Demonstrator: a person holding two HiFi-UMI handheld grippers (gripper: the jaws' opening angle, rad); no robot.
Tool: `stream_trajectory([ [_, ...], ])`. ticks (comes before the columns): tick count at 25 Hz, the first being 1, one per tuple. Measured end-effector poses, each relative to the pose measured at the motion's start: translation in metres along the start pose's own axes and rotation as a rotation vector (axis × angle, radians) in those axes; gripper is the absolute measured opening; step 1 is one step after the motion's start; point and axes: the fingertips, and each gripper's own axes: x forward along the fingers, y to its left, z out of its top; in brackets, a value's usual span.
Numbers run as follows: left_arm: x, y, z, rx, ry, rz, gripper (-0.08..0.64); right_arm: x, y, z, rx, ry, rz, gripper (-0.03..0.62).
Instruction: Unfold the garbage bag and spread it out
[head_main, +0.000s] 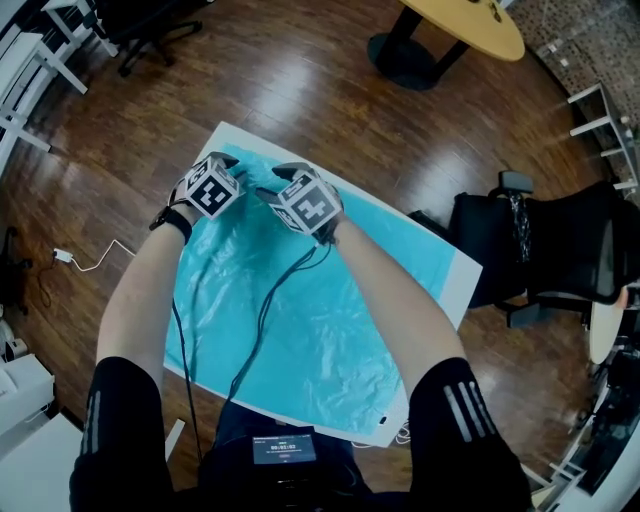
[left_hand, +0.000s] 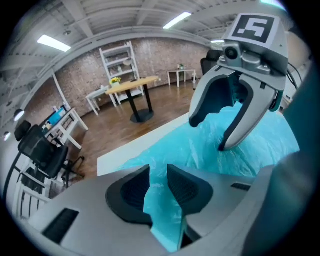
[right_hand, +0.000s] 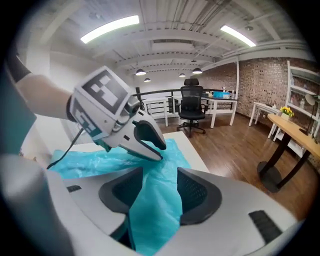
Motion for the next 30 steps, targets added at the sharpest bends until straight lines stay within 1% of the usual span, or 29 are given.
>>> stream_trajectory([
  [1, 0.0, 0.004, -0.001, -0.018, 0.007, 0.01, 0.104, -0.008, -0.002, -0.01, 0.014, 0.01, -0.004, 0.245],
  [3, 0.001, 0.007, -0.002, -0.046, 0.008, 0.005, 0.104, -0.028, -0.004, -0.026, 0.028, 0.027, -0.021, 0.245],
  [6, 0.003, 0.005, -0.001, -0.058, 0.012, -0.012, 0.106, -0.064, -0.013, -0.05, 0.056, 0.031, -0.08, 0.245],
  [12, 0.005, 0.003, 0.0, -0.04, 0.02, -0.008, 0.106, -0.143, -0.045, -0.119, 0.144, 0.042, -0.235, 0.246],
  [15, 0.006, -0.007, 0.004, -0.013, 0.0, -0.045, 0.107, -0.185, -0.06, -0.158, 0.203, 0.056, -0.326, 0.245],
  [16, 0.006, -0.007, 0.005, -0.008, 0.001, -0.042, 0.107, -0.199, -0.066, -0.173, 0.227, 0.06, -0.358, 0.245],
  [19, 0.006, 0.004, 0.002, 0.0, 0.013, 0.011, 0.107, -0.235, -0.082, -0.219, 0.295, 0.076, -0.447, 0.245],
  [20, 0.006, 0.004, 0.002, 0.004, 0.013, 0.012, 0.107, -0.244, -0.085, -0.234, 0.32, 0.083, -0.468, 0.246],
  [22, 0.007, -0.003, 0.005, 0.013, 0.008, -0.014, 0.107, -0.259, -0.092, -0.258, 0.377, 0.084, -0.503, 0.246],
  [25, 0.008, -0.008, 0.008, 0.024, 0.005, -0.027, 0.107, -0.276, -0.098, -0.281, 0.467, 0.068, -0.549, 0.247],
  [28, 0.008, -0.005, 0.01, 0.026, 0.005, -0.023, 0.107, -0.282, -0.099, -0.295, 0.538, 0.058, -0.571, 0.247],
  [30, 0.01, -0.009, 0.014, 0.023, 0.0, -0.041, 0.106, -0.284, -0.099, -0.309, 0.568, 0.074, -0.577, 0.247],
])
